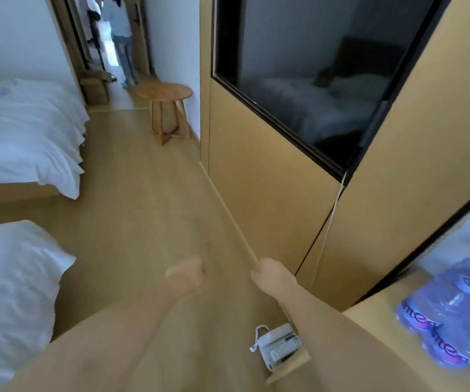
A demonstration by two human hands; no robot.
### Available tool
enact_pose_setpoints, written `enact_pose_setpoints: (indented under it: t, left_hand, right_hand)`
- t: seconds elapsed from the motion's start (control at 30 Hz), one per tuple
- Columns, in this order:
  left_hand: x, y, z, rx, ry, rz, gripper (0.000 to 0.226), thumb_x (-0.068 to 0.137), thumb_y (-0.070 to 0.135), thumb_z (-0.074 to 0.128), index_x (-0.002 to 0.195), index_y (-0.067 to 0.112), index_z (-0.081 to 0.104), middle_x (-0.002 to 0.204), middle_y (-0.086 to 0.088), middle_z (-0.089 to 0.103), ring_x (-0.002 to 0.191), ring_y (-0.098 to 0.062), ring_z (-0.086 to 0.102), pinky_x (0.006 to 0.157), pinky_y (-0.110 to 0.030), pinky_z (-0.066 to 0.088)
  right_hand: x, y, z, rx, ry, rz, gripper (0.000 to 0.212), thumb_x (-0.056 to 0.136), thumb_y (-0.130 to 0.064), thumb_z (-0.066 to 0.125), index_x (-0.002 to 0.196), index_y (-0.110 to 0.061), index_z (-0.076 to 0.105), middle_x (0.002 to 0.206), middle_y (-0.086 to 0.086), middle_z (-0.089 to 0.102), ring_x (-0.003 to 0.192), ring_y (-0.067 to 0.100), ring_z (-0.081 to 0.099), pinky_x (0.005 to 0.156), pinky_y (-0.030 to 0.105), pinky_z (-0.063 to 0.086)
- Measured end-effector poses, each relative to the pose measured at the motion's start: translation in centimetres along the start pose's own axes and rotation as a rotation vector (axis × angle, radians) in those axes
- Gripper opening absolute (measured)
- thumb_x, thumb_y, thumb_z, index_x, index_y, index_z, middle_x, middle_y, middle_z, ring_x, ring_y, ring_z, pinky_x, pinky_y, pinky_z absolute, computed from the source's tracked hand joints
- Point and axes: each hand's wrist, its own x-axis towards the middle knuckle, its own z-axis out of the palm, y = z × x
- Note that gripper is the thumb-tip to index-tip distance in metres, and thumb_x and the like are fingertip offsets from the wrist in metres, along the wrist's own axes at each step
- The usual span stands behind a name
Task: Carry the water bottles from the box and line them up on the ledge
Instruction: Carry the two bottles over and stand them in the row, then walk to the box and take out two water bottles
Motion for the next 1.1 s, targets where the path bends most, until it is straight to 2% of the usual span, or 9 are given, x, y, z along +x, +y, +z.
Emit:
enact_pose_setpoints:
  t: [0.13, 0.23, 0.4, 0.53, 0.7, 0.83, 1.0, 1.1]
  left_hand:
    - [1.3, -7.4, -3.4, -0.066, 0.049, -0.140, 0.030, 0.095, 0.025, 0.042, 0.118, 0.012, 0.058, 0.121, -0.010, 0.062, 0.113, -0.026, 0.060, 0.087, -0.031, 0.048]
    - [2.1, -12.0, -5.4, -0.124, 0.056, -0.219, 0.031, 0.095, 0.023, 0.043, 0.122, 0.014, 0.056, 0.124, -0.008, 0.061, 0.115, -0.025, 0.058, 0.091, -0.033, 0.048]
    - [3.8, -17.8, -7.2, -0.197, 0.104, -0.322, 0.029, 0.095, 0.023, 0.040, 0.118, 0.018, 0.058, 0.120, -0.004, 0.061, 0.111, -0.025, 0.059, 0.087, -0.030, 0.046]
    - [6.6, -21.2, -8.4, -0.244, 0.084, -0.383, 0.028, 0.096, 0.023, 0.037, 0.112, 0.016, 0.059, 0.113, -0.004, 0.063, 0.103, -0.025, 0.060, 0.084, -0.030, 0.046]
    - [13.5, -25.1, -11.2, -0.257, 0.068, -0.432, 0.033, 0.099, 0.029, 0.036, 0.118, 0.012, 0.057, 0.117, -0.007, 0.062, 0.106, -0.026, 0.060, 0.084, -0.031, 0.045]
    - [20.9, -27.2, -15.1, -0.254, 0.062, -0.451, 0.035, 0.099, 0.031, 0.036, 0.121, 0.013, 0.057, 0.121, -0.008, 0.061, 0.110, -0.028, 0.059, 0.085, -0.032, 0.045]
    - [29.0, -30.0, -21.0, -0.277, 0.058, -0.495, 0.036, 0.099, 0.031, 0.036, 0.122, 0.012, 0.056, 0.119, -0.007, 0.062, 0.107, -0.027, 0.060, 0.087, -0.033, 0.047]
    - [32.9, -32.3, -23.3, -0.294, 0.048, -0.504, 0.034, 0.099, 0.030, 0.036, 0.120, 0.012, 0.056, 0.117, -0.007, 0.062, 0.104, -0.026, 0.060, 0.082, -0.032, 0.045]
  right_hand:
    - [4.3, -8.2, 0.0, -0.109, 0.021, -0.088, 0.040, 0.099, -0.042, 0.046, 0.125, -0.013, 0.055, 0.122, 0.008, 0.061, 0.112, 0.028, 0.059, 0.089, 0.036, 0.049]
    - [7.3, -13.6, 0.4, -0.164, 0.008, -0.152, 0.041, 0.098, -0.044, 0.047, 0.126, -0.016, 0.055, 0.129, 0.007, 0.059, 0.118, 0.026, 0.057, 0.094, 0.036, 0.048]
    - [11.8, -20.4, 1.4, -0.233, -0.052, -0.253, 0.038, 0.097, -0.043, 0.048, 0.123, -0.017, 0.057, 0.128, 0.007, 0.060, 0.118, 0.025, 0.057, 0.091, 0.034, 0.046]
    - [16.3, -24.8, 2.0, -0.314, -0.104, -0.326, 0.035, 0.100, -0.041, 0.044, 0.120, -0.015, 0.056, 0.121, 0.007, 0.062, 0.110, 0.026, 0.059, 0.082, 0.032, 0.045]
    - [23.6, -30.2, 1.4, -0.380, -0.145, -0.416, 0.037, 0.100, -0.037, 0.047, 0.123, -0.011, 0.059, 0.125, 0.011, 0.062, 0.117, 0.028, 0.058, 0.092, 0.035, 0.047]
    - [31.3, -34.2, -0.7, -0.368, -0.161, -0.416, 0.037, 0.099, -0.036, 0.048, 0.121, -0.010, 0.060, 0.126, 0.013, 0.062, 0.119, 0.030, 0.057, 0.099, 0.040, 0.047]
    - [40.2, -39.0, -4.4, -0.433, -0.186, -0.442, 0.036, 0.100, -0.036, 0.047, 0.119, -0.009, 0.061, 0.124, 0.014, 0.062, 0.117, 0.031, 0.058, 0.095, 0.037, 0.047]
    - [44.8, -42.3, -6.1, -0.503, -0.168, -0.490, 0.037, 0.100, -0.037, 0.046, 0.119, -0.010, 0.061, 0.124, 0.012, 0.063, 0.117, 0.031, 0.058, 0.094, 0.037, 0.047]
